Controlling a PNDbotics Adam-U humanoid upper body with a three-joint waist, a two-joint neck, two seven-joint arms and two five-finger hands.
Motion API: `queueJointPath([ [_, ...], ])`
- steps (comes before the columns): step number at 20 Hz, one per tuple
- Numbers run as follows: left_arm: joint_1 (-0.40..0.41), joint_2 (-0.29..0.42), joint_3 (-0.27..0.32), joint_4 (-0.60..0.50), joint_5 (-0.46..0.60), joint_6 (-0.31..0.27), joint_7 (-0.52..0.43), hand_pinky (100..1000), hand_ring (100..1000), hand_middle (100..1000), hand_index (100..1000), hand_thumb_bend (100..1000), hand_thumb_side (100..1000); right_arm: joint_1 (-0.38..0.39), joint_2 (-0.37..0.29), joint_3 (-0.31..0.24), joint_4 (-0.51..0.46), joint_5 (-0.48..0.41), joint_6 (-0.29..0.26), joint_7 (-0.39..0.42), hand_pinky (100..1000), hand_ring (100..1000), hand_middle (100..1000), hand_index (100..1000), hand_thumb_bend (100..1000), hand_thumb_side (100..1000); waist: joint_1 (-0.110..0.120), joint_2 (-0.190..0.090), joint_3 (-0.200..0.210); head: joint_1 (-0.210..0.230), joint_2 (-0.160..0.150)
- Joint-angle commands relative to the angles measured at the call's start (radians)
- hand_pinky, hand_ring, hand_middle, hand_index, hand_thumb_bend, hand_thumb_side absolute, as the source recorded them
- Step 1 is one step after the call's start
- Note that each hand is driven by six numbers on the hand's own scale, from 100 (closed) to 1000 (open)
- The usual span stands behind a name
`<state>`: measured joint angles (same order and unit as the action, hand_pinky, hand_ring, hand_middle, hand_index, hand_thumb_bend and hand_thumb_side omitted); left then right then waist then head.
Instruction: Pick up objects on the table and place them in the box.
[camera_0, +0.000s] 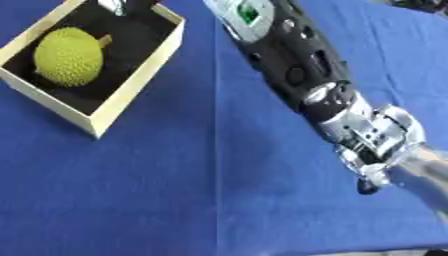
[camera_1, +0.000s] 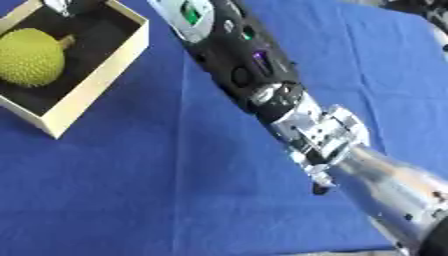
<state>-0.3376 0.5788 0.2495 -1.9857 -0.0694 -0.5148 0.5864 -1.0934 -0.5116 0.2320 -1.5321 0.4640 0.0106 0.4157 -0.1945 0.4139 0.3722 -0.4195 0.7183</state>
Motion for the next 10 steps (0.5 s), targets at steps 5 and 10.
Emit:
queueJointPath([
  [5,0.024,0.03,0.025,-0.014,-0.022,0.002,0.025,741,524,593,580,307,214,0.22,-0.306,-0.143,-0.415,-0.331,0.152,-0.305,776,754,700,845,100,301,0.032,-0.037,-0.032,0.062,0.0],
  [10,0.032,0.026,0.027,-0.014,-0.028,0.003,0.031,741,524,592,579,305,216,0.422,-0.415,-0.235,-0.466,-0.547,0.033,-0.521,783,754,679,798,100,944,0.046,-0.036,-0.055,0.092,-0.018],
])
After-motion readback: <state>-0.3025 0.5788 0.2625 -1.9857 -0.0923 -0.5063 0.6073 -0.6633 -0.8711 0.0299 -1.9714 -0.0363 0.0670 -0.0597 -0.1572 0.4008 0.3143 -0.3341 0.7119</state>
